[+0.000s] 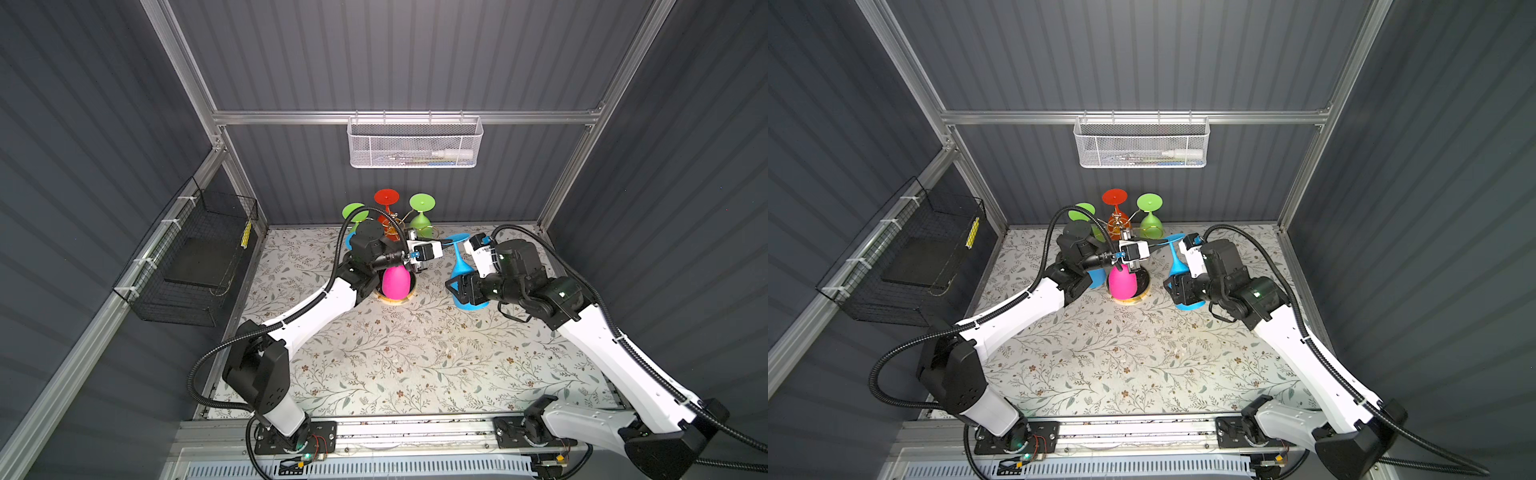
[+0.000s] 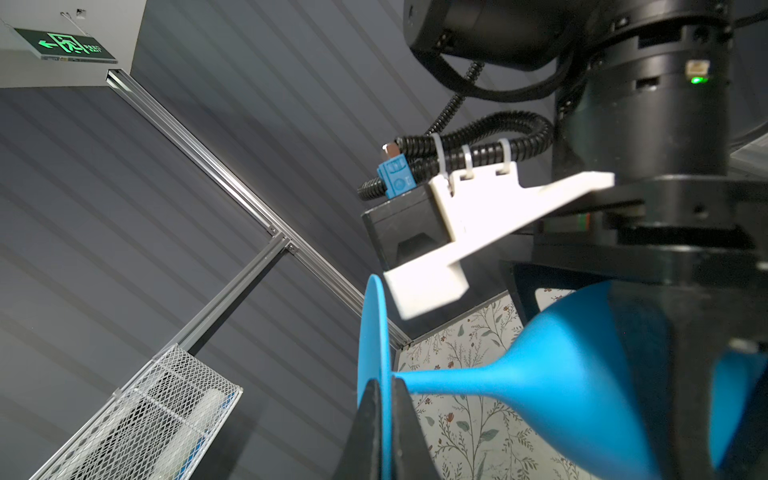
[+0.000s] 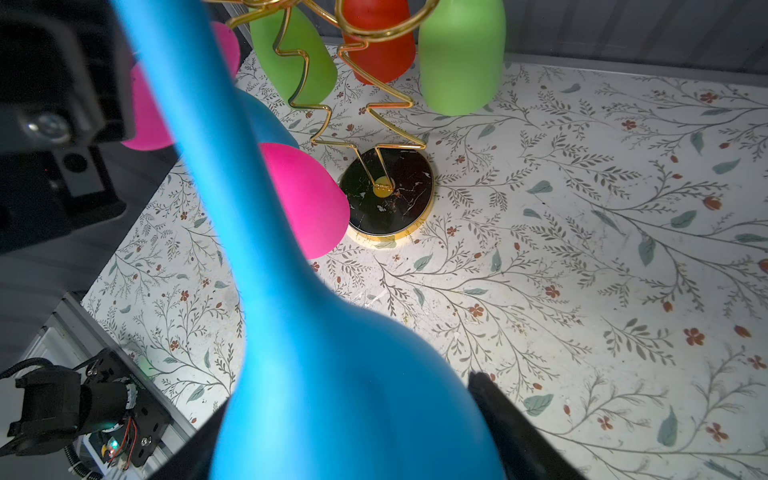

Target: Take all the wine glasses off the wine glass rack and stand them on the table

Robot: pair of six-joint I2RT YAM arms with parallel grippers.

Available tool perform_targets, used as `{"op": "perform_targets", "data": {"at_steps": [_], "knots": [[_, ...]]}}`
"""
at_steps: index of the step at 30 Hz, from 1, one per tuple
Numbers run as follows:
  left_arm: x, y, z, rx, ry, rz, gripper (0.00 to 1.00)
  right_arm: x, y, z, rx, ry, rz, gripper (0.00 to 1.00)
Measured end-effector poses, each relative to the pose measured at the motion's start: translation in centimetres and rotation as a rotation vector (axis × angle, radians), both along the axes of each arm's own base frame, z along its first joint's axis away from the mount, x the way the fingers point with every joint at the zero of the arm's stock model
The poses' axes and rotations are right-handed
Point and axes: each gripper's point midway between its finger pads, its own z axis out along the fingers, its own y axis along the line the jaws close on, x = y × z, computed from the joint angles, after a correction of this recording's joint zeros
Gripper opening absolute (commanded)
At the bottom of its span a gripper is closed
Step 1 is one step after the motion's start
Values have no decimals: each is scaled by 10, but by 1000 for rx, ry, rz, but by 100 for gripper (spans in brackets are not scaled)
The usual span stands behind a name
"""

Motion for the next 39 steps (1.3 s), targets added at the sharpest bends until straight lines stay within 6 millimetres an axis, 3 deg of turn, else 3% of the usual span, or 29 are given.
{"op": "perform_targets", "data": {"at_steps": [2, 6, 11, 20, 25, 29, 34, 39], "knots": [[0, 0, -1, 3, -5, 3, 0, 0, 0, 0, 2, 2, -1, 67], [3, 0, -5, 17, 2, 16, 0, -1, 0, 2, 11, -2, -6, 88], [9, 0, -15, 43, 88, 42, 0, -6, -2, 25, 66, -79, -6, 99], [42, 14, -25, 24, 359, 258, 0, -12, -19, 61, 178, -212, -39, 99], [68, 32, -13, -34, 571, 413, 0, -20, -51, 83, 285, -289, -108, 99], [86, 56, -10, -98, 784, 461, 0, -26, -78, 96, 377, -347, -168, 87], [107, 89, -16, -181, 1011, 473, 0, -24, -89, 91, 459, -333, -199, 73], [101, 85, -22, -189, 1097, 436, 0, -14, -82, 76, 508, -248, -184, 67]]}}
